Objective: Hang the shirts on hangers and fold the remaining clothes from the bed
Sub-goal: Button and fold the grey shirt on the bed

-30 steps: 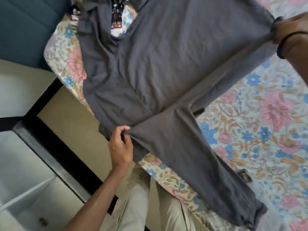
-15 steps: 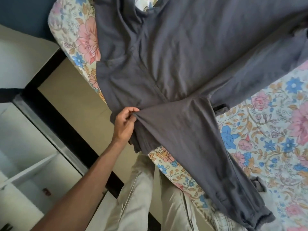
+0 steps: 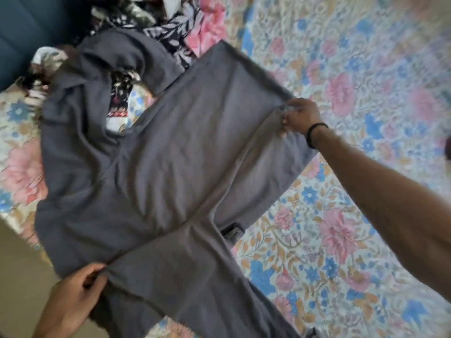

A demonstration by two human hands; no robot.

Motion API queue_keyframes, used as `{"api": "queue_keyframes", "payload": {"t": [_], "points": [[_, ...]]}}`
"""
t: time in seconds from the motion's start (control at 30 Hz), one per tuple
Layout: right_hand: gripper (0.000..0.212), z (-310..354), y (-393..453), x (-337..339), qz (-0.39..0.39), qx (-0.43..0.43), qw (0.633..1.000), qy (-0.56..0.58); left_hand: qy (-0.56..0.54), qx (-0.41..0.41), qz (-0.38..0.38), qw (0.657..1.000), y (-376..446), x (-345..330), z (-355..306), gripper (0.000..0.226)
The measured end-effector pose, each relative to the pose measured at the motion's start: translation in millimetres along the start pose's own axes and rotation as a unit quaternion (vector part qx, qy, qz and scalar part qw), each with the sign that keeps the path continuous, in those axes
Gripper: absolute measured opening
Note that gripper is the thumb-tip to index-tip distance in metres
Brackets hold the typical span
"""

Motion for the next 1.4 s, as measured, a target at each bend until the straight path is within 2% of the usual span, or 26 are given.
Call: {"api": "queue_keyframes", "payload": {"t": [0.03, 0.1, 0.13, 0.17, 0.27, 0.3, 0.37, 0.43, 0.5, 0.6, 0.67, 0.77, 0.87, 0.93, 0.97, 1.03, 1.1, 1.13, 1.2, 1.27, 1.33, 1.37, 1.4], "points": [[0.028, -1, 3, 1, -0.001, 0.011, 0.998, -0.059, 0.035, -0.004, 0.029, 0.999, 10, -5, 21, 0.023], [0.047, 2, -7, 7, -0.002, 0.047, 0.985, -0.165, 0.062, -0.030, 0.056, 0.996, 31, 2, 28, 0.067], [0.051, 2, -9, 7, -0.019, 0.059, 0.982, -0.179, 0.078, -0.055, 0.043, 0.995, 39, 8, 2, 0.086], [0.049, 3, -18, 2, -0.047, 0.083, 0.975, -0.200, 0.092, -0.077, 0.000, 0.993, 41, 17, -36, 0.087], [0.032, 0, -57, -41, -0.074, 0.196, 0.940, -0.269, 0.018, -0.210, -0.113, 0.971, 37, 8, -184, 0.036], [0.032, -7, -69, -61, -0.063, 0.236, 0.931, -0.271, -0.010, -0.236, -0.131, 0.963, 39, -2, -227, 0.031], [0.040, -25, -101, -101, -0.018, 0.315, 0.905, -0.286, -0.018, -0.239, -0.103, 0.965, 54, -38, -287, 0.040], [0.055, -56, -122, -119, 0.029, 0.341, 0.873, -0.348, 0.032, -0.257, -0.101, 0.961, 73, -70, -321, 0.042], [0.067, -85, -109, -102, 0.012, 0.335, 0.854, -0.397, 0.008, -0.267, -0.114, 0.957, 94, -83, -339, 0.028], [0.076, -103, -56, -60, -0.044, 0.276, 0.873, -0.401, -0.040, -0.230, -0.136, 0.963, 132, -75, -345, 0.008], [0.076, -102, -23, -39, -0.047, 0.241, 0.881, -0.404, -0.053, -0.214, -0.128, 0.967, 151, -69, -341, 0.007], [0.075, -102, -1, -25, -0.060, 0.195, 0.891, -0.405, -0.053, -0.255, -0.110, 0.959, 161, -74, -334, 0.008], [0.078, -86, -21, -29, -0.073, 0.147, 0.915, -0.367, -0.029, -0.275, -0.059, 0.959, 146, -74, -337, 0.038], [0.080, -72, -63, -42, -0.103, 0.169, 0.940, -0.278, 0.060, -0.295, -0.023, 0.953, 141, -74, -340, 0.055], [0.078, -69, -95, -50, -0.102, 0.194, 0.950, -0.221, 0.091, -0.311, -0.015, 0.946, 139, -72, -339, 0.052], [0.062, -79, -168, -64, -0.059, 0.192, 0.974, -0.108, 0.079, -0.324, -0.024, 0.942, 142, -65, -341, 0.038], [0.046, -100, -247, -72, 0.032, 0.112, 0.991, -0.061, 0.060, -0.301, -0.037, 0.951, 140, -54, -335, 0.033], [0.047, -117, -283, -68, 0.088, 0.055, 0.993, -0.062, 0.040, -0.291, -0.044, 0.955, 136, -51, -330, 0.034], [0.061, -155, -345, -56, 0.228, -0.065, 0.966, -0.107, 0.016, -0.290, -0.073, 0.954, 115, -43, -318, 0.039], [0.083, -192, -399, -43, 0.365, -0.141, 0.897, -0.203, -0.024, -0.289, -0.123, 0.949, 85, -38, -294, 0.036], [0.096, -221, -438, -35, 0.400, -0.144, 0.848, -0.316, -0.042, -0.262, -0.194, 0.944, 48, -31, -253, 0.036], [0.090, -232, -449, -36, 0.384, -0.129, 0.844, -0.352, -0.052, -0.212, -0.207, 0.954, 31, -31, -224, 0.042], [0.074, -238, -459, -37, 0.352, -0.121, 0.855, -0.363, -0.058, -0.141, -0.205, 0.967, 15, -36, -190, 0.053]]}}
Point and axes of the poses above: each hand's wrist, its own y-axis towards the middle knuckle, its own x-axis out of the back of the hand, z = x × y, the point moved 2 cm from there along y, towards the middle knuckle, and after that the axes turned 2 degrees about z, right-handed, at the moved point
